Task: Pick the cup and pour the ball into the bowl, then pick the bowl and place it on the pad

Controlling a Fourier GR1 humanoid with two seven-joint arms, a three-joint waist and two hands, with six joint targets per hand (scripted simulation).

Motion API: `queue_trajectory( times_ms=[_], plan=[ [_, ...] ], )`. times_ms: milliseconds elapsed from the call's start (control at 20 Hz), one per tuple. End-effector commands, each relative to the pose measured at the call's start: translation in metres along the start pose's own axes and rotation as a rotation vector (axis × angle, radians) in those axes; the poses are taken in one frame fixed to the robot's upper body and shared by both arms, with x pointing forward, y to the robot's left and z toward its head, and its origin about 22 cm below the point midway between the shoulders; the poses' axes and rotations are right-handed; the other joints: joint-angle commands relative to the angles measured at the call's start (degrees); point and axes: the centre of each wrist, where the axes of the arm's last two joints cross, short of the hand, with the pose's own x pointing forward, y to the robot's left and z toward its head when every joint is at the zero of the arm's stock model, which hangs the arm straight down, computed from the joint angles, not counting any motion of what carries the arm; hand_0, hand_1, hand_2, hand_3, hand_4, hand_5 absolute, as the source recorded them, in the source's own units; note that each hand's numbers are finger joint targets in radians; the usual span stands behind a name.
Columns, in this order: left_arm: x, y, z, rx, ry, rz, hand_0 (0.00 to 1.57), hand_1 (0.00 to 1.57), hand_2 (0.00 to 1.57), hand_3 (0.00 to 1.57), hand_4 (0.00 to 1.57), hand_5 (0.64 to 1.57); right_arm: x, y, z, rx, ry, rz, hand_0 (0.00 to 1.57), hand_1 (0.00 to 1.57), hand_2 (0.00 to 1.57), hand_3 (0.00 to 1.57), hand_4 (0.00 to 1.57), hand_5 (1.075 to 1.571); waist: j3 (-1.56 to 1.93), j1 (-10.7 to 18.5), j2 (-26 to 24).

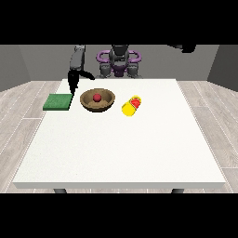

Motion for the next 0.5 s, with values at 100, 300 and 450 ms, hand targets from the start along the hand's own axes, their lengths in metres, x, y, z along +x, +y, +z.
queue_trajectory(
  times_ms=[100, 300, 450],
  plan=[
    [0.049, 0.080, 0.011, 0.014, -0.015, 0.075, 0.00, 0.00, 0.00, 0.00, 0.25, 1.547, -0.004, 0.054, 0.005, 0.061, -0.003, -0.007, 0.00, 0.00, 0.00, 0.00, 0.00, 1.569, 0.18, -3.4, 1.1],
    [0.067, 0.093, 0.017, 0.023, -0.007, 0.088, 0.00, 0.00, 0.00, 0.00, 0.23, 1.557, -0.039, 0.025, 0.026, 0.050, 0.023, 0.002, 0.00, 0.00, 0.00, 0.00, 0.00, 1.570, 0.24, -3.2, 1.6],
    [0.079, 0.124, 0.036, 0.065, -0.065, 0.063, 0.00, 0.00, 0.00, 0.00, 0.18, 1.562, -0.022, 0.017, 0.010, 0.066, -0.026, -0.052, 0.00, 0.00, 0.00, 0.00, 0.00, 1.571, 0.22, -4.7, 3.8]
  ],
)
